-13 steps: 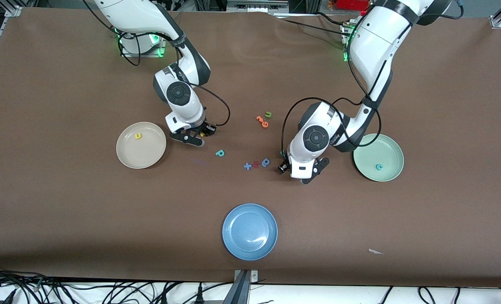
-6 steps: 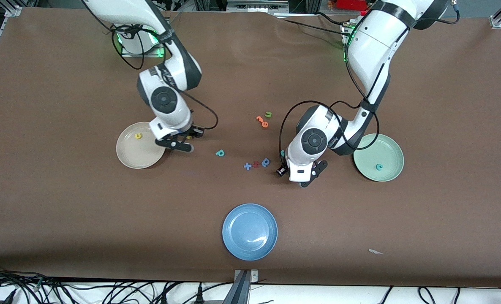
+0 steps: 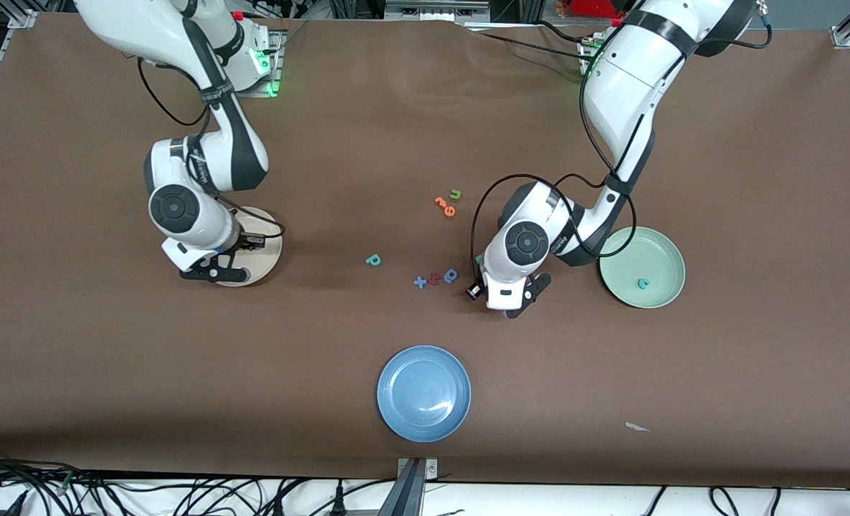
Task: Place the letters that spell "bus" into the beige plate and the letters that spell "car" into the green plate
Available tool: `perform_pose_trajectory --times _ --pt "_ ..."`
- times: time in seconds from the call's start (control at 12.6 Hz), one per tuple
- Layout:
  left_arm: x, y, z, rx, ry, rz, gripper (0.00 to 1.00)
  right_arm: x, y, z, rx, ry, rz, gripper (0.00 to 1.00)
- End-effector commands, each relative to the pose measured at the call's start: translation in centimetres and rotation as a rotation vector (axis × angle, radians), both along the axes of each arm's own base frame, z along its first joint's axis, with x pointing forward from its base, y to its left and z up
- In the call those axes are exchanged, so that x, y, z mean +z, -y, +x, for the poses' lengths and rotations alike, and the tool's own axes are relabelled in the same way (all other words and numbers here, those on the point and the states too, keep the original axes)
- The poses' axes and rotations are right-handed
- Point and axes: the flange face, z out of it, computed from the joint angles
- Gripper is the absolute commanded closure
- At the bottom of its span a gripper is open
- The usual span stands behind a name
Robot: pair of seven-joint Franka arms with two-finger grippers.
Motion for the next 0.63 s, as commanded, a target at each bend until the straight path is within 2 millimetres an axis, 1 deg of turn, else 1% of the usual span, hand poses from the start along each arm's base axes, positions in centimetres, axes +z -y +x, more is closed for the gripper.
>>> perform_pose_trajectory --times 0.0,0.08,0.16,0.24,0.32,0.4,0.48,0.55 --pt "-0.4 0.3 0.3 -0.002 0.005 0.031 0.61 -0.1 -1.4 -0.6 -0.007 -0.022 0.045 0.0" --pt "-0.5 0.3 0.3 -0.002 0.003 0.031 0.72 0.1 -1.5 -0.6 -0.023 -0.031 0.062 0.0" --pt "-0.4 0.2 0.4 -0.001 0.005 0.032 0.83 0.6 -2.4 -0.7 -0.038 -0.035 0.076 0.0" --pt "-0.4 0.1 0.4 -0.003 0.006 0.031 0.91 1.4 -5.6 -0.9 -0.038 -0.033 0.108 0.0" --pt "0.2 -0.2 0.8 -0.002 0.014 0.029 0.98 2.1 -8.4 -1.1 -0.099 -0.019 0.117 0.0" --pt "1.2 -0.8 1.4 0.001 0.024 0.027 1.0 2.5 -10.8 -1.3 -0.161 0.001 0.118 0.01" --pt "2.6 -2.6 2.3 -0.014 0.021 0.031 1.0 3.3 -13.2 -1.0 -0.223 0.032 0.127 0.01" --pt "4.3 -3.5 2.4 -0.081 -0.002 0.04 1.0 3.0 -15.5 -0.2 -0.331 0.057 0.118 0.01"
